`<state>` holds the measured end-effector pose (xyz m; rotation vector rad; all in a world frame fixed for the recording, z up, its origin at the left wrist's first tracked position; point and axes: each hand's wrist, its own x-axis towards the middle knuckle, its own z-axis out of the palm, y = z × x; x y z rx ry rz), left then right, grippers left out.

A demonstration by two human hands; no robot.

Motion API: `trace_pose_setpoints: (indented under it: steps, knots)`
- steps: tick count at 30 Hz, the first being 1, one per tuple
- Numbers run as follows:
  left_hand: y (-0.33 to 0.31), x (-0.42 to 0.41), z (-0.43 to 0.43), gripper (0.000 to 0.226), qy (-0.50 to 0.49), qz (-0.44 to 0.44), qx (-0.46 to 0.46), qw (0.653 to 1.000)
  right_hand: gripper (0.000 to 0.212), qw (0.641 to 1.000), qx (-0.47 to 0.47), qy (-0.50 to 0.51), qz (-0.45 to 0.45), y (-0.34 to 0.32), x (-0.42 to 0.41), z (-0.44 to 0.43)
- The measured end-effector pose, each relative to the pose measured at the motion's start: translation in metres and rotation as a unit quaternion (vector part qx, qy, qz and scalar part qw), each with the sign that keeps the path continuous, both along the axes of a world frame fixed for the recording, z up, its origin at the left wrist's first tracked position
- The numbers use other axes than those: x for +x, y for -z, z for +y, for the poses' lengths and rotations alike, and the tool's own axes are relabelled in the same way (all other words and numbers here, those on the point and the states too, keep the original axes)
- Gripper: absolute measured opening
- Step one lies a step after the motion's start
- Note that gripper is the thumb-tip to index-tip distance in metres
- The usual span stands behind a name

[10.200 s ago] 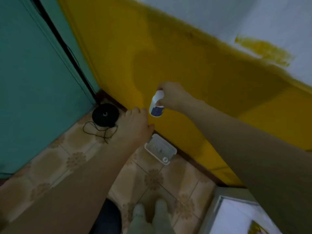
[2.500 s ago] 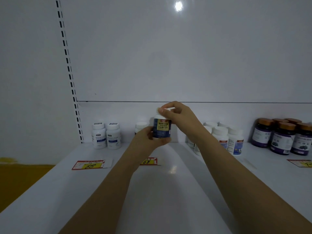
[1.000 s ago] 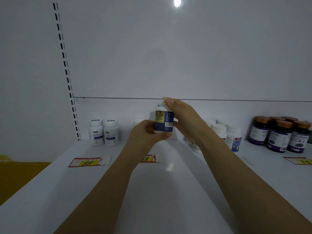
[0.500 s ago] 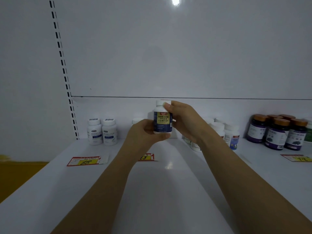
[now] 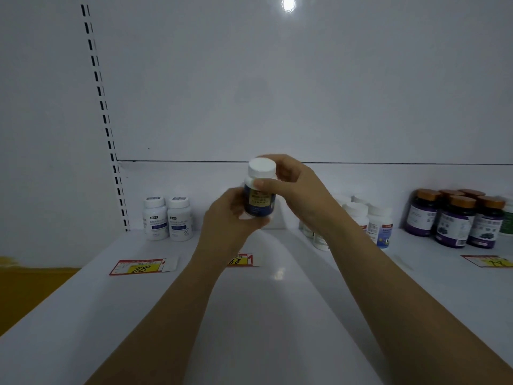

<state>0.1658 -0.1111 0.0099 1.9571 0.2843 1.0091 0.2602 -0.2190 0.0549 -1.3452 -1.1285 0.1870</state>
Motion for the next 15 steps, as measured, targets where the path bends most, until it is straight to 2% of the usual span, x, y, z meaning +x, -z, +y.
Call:
trace_pose_setpoints:
  steps: [4, 7, 11, 15]
  knots:
    - [-0.007, -0.005, 0.003, 0.051, -0.076, -0.167, 0.058, 0.981, 0.044, 0.98, 0.083, 0.041, -0.174, -0.006, -0.029, 0.001]
    - [-0.007, -0.006, 0.008, 0.053, -0.102, -0.193, 0.075, 0.973, 0.045, 0.969, 0.09, 0.063, -0.221, -0.001, -0.037, 0.005]
    - [-0.009, -0.01, 0.007, 0.053, -0.066, -0.162, 0.067, 0.982, 0.047, 0.976, 0.102, 0.053, -0.183, -0.004, -0.036, 0.002]
    - [-0.02, -0.016, -0.003, 0.036, 0.041, -0.043, -0.016, 0.998, 0.037, 0.991, 0.11, 0.068, -0.022, -0.013, -0.031, -0.005]
